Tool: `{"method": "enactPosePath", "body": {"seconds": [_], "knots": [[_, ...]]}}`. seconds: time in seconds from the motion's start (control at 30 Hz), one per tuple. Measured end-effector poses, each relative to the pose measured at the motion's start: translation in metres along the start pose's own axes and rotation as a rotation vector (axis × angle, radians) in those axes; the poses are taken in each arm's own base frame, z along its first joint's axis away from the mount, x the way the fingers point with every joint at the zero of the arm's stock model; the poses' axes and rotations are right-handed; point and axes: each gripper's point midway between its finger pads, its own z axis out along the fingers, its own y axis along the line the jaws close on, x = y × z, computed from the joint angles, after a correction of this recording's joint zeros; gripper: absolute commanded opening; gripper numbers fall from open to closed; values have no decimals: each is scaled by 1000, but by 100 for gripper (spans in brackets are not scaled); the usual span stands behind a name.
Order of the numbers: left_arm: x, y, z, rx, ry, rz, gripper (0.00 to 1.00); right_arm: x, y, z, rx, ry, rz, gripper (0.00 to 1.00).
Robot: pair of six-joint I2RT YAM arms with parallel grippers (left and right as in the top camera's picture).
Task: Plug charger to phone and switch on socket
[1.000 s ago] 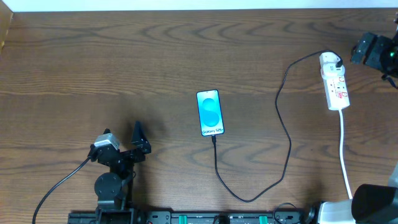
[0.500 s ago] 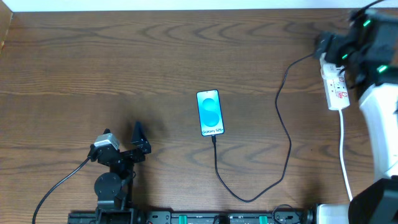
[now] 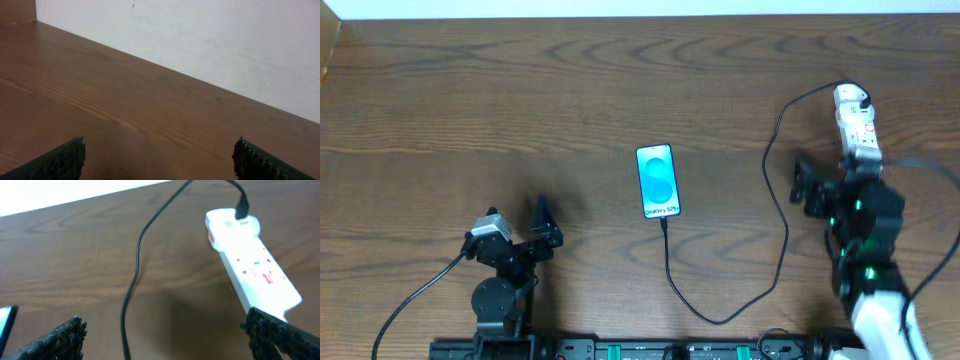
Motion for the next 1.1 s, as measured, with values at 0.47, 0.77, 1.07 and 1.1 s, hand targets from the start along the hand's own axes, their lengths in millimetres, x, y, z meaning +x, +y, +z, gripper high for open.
{"method": "enactPosePath", "body": {"seconds": [0.47,0.77,1.07,1.1], "knots": [[0,0,0,0,0,0,94,45,-4,-43,-11,-130,-10,99],[0,0,0,0,0,0,94,21,-3,-67,-7,-269,-18,99],[0,0,0,0,0,0,94,2,-2,-79,3,-369,-44,99],[0,0,0,0,0,0,94,2,-3,-79,6,-369,-51,99]]}}
